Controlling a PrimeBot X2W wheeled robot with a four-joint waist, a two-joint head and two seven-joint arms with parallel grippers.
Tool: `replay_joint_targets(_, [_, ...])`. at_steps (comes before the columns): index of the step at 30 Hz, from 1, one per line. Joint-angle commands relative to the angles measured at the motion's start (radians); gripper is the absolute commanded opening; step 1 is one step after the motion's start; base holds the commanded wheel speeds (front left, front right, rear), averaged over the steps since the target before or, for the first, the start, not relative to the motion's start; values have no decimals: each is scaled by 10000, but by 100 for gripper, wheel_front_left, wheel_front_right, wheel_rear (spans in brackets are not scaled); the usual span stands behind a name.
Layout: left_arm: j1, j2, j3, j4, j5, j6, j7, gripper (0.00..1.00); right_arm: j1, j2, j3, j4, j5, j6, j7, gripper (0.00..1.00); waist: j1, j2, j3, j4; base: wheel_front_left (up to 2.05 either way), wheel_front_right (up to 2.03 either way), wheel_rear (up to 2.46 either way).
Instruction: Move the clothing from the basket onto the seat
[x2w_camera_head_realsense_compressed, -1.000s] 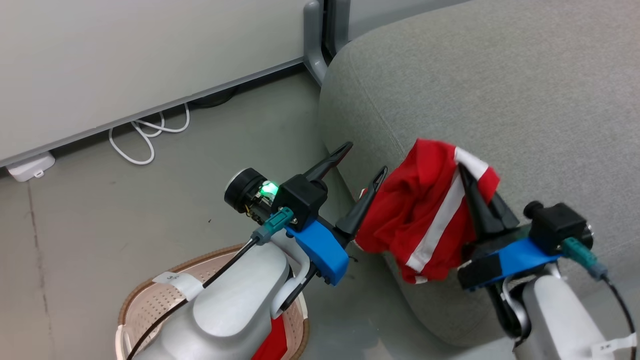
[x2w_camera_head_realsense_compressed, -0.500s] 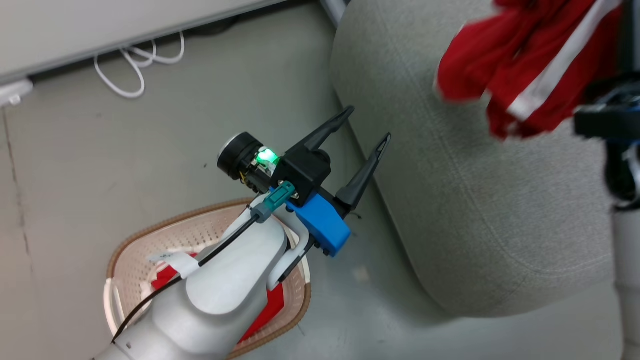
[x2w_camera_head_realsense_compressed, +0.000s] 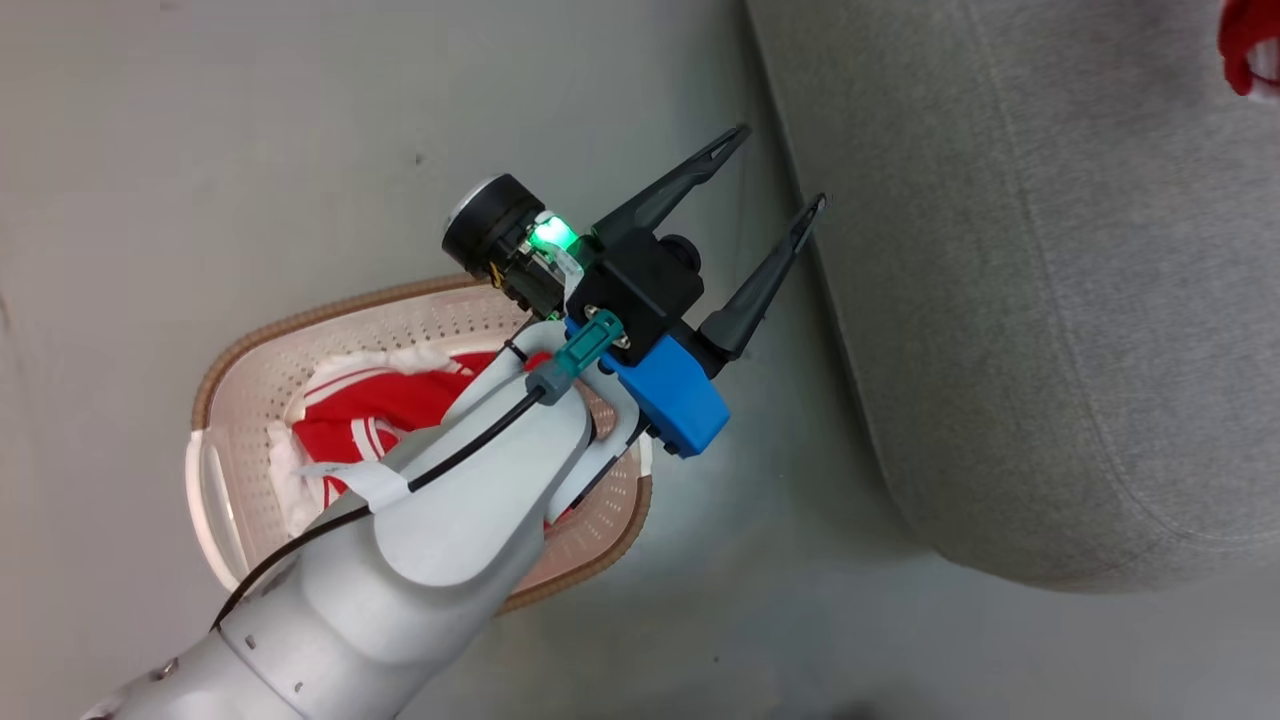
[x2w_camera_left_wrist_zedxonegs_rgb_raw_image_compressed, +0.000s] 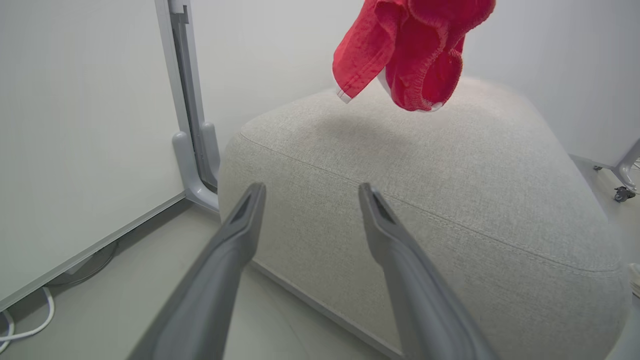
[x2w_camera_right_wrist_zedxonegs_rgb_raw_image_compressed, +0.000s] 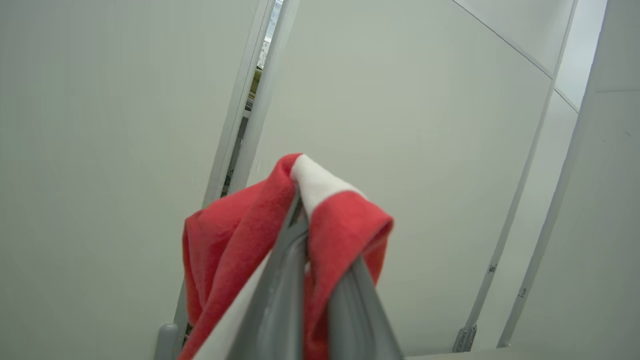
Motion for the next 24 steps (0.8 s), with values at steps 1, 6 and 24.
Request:
replay_joint_targets(1, [-210,18,-33,-34,40,-4,-6,100,-126,-96,-103,276,-21,5,-36,0,-2,0,342,183,0,0,0])
replay_joint_targets(6, [-299,23,-83,47,72,-21,-73,100,129,-116,43,1503,-178,5,-36,0,-2,0,579,291,0,0,0])
replay_joint_targets(24, [-292,-23,-111,323,-111,53,-354,100,1275,736,84,4549,-21,5,-35,41,-2,0,500,553,0,0,0])
